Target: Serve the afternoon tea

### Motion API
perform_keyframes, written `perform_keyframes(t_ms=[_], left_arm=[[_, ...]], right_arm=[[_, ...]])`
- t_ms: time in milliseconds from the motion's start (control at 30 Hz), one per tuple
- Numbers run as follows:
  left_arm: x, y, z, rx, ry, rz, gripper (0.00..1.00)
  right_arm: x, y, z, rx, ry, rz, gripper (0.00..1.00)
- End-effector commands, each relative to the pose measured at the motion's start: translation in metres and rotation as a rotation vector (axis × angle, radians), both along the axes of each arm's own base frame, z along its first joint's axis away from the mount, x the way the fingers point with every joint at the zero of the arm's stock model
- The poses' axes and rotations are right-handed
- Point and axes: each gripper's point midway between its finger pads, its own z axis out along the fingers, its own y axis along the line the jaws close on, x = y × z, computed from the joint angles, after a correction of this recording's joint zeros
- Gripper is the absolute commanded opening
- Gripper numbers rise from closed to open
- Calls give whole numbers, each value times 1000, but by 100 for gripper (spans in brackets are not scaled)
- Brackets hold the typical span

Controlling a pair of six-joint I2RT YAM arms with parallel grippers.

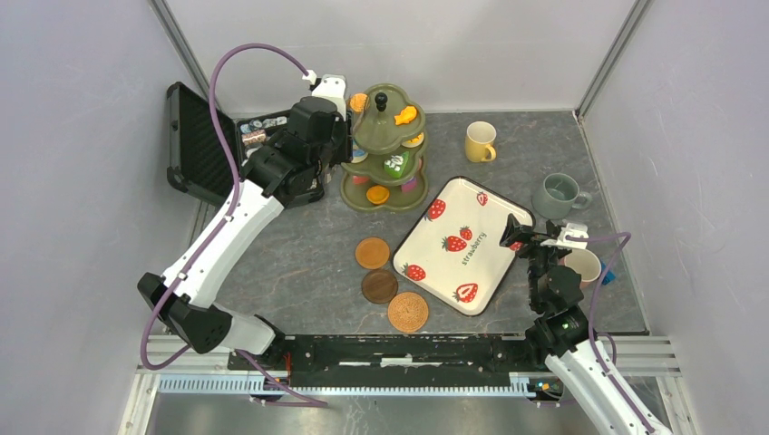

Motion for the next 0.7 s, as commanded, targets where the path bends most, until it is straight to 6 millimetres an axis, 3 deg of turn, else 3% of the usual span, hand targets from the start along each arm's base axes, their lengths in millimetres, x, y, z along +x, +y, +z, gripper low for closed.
perform_keyframes(t_ms=[0, 667], left_arm=[[7, -4, 17, -58, -54, 6, 48], [-3, 4, 28, -74, -77, 11, 49]], right_arm=[[1, 3, 9, 20, -29, 11, 98], [1, 3, 10, 22, -33, 11, 98]])
